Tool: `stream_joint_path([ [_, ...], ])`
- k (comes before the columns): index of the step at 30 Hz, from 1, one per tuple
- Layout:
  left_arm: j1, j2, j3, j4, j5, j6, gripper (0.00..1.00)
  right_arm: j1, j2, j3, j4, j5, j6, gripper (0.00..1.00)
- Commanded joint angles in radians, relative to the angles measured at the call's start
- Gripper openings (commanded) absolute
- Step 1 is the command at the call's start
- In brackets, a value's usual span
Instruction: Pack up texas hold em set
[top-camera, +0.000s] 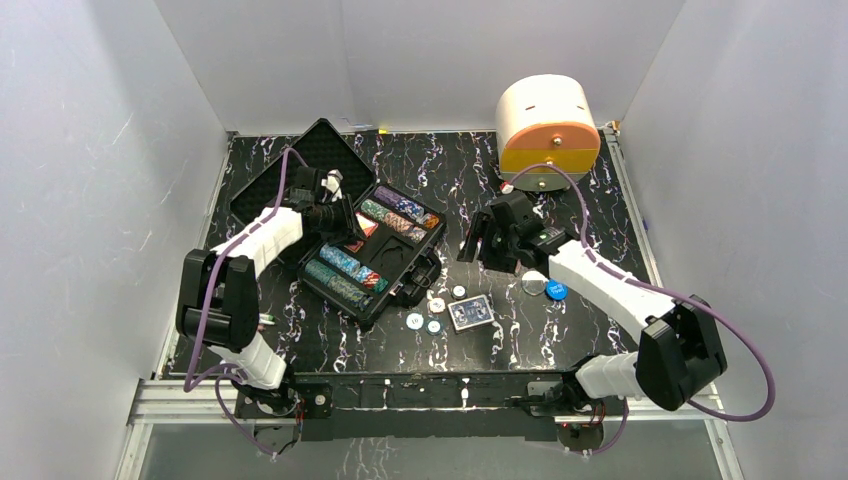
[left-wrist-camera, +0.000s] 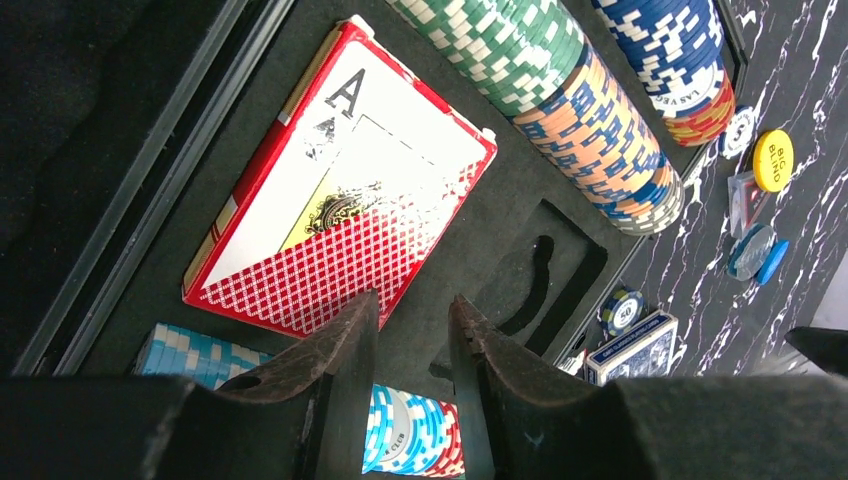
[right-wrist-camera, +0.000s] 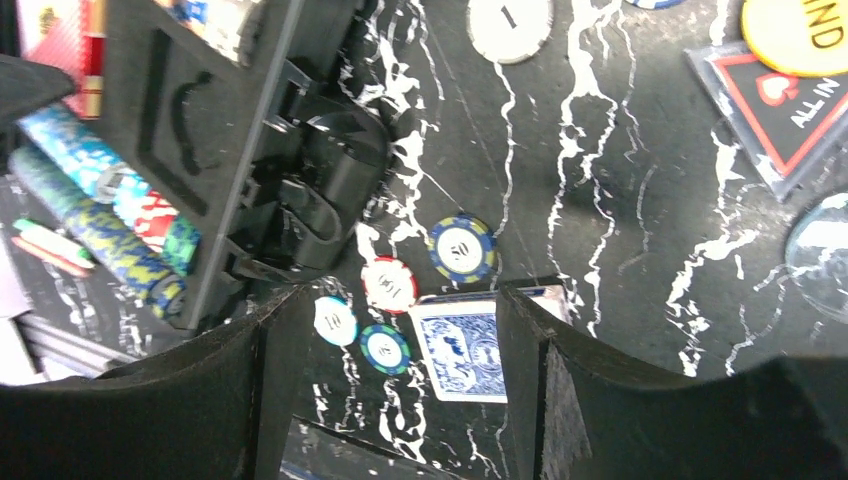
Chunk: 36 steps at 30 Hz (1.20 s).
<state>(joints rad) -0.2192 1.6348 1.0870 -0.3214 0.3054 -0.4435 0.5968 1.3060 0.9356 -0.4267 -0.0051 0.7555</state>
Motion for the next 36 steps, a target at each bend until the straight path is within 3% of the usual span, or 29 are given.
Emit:
stream_joint_path([
  [1,-0.014,0.03,-0.046,-0.025,-0.1,-0.017,0.32,0.043,0.019,0.065,-0.102,0.12,-0.04,0.75],
  [7,-0.016,0.006,-0.054,-0.013,-0.052,-0.008,0.32,0.13,0.056,0.046,-0.205,0.235,0.042,0.82],
  [11,-0.016,-0.098,-0.039,0.0,-0.006,0.001,0.38,0.176,0.076,0.032,-0.264,0.269,0.139,0.9],
  [25,-0.017,-0.601,-0.118,0.019,0.05,-0.027,0.7,0.196,0.072,-0.038,-0.387,0.242,0.963,0.92],
  [32,-0.039,-0.671,-0.101,-0.07,0.015,0.023,0.78,0.195,0.213,0.047,-0.415,0.256,1.057,0.93],
  [36,-0.083,-0.678,-0.077,-0.117,-0.074,0.128,0.8,0.194,0.278,0.052,-0.417,0.216,1.087,0.86],
])
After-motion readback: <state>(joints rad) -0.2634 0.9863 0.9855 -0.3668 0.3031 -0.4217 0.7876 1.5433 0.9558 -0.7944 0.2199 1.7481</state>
